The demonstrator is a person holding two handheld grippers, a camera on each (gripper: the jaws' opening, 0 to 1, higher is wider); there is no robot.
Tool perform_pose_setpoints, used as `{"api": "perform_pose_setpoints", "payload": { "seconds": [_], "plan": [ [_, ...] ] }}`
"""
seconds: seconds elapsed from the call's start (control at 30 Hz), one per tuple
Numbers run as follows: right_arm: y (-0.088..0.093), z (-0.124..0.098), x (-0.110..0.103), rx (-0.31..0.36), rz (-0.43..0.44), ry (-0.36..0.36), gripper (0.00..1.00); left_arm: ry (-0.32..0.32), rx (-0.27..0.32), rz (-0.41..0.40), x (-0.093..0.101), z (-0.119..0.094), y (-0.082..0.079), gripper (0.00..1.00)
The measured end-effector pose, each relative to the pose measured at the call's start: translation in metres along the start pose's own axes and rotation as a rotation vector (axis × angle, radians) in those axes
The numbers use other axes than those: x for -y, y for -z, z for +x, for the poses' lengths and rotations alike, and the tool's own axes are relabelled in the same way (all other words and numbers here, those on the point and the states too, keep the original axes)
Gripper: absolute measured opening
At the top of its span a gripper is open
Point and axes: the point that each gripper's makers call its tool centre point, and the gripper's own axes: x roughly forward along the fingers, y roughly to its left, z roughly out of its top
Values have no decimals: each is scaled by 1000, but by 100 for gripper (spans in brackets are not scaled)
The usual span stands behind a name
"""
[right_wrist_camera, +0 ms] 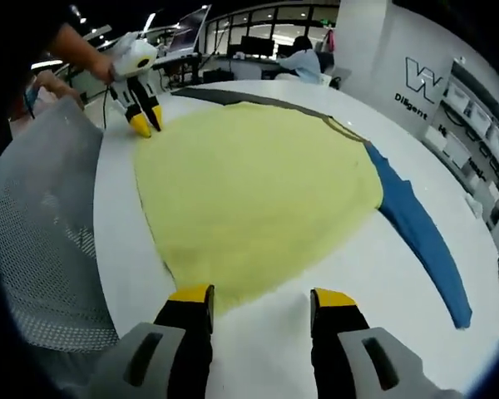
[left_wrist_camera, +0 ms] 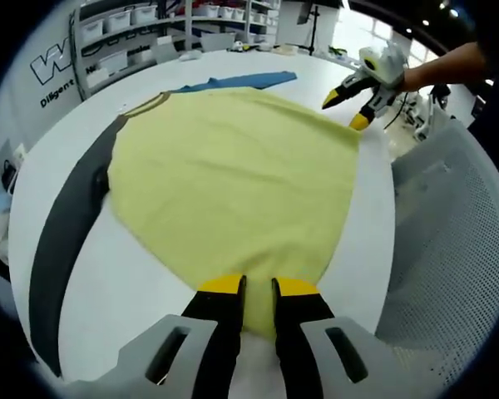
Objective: Fold the garment on the visible template until the final outline fits inside the template.
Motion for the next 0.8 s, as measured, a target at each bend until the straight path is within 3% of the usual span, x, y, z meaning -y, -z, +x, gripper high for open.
{"api": "perform_pose_setpoints", "payload": {
  "seconds": [0.1,0.23,0.33,0.4,0.43,0.5,0.53,0.67,0.73,0.8],
  "plan": [
    [-2,0,-9,-14,-100,-37,27,2,-2,3,0,0,0,19],
    [3,2,-9,-44,101,-49,19,3,0,2,0,0,0,19],
    [2,1,-8,-34,59,-44,15,2,3,1,0,0,0,19],
    [7,0,-11,-63,60,-58,0,3,4,3,0,0,0,19],
    [12,-3,4,-100,-54,-4,0,5,3,5,0,0,0,19],
    [15,-3,4,-109,-8,-16,0,8,2,8,0,0,0,18],
    [19,-6,8,-129,59,-9,0,9,0,9,0,0,0,18],
    [27,-11,24,-156,65,28,0,9,-5,11,-1,0,0,18],
    [19,-17,40,-122,19,96,0,7,-4,11,-1,-1,0,18],
    [5,-22,50,-67,48,145,0,7,-3,10,-1,0,0,19]
  ]
}}
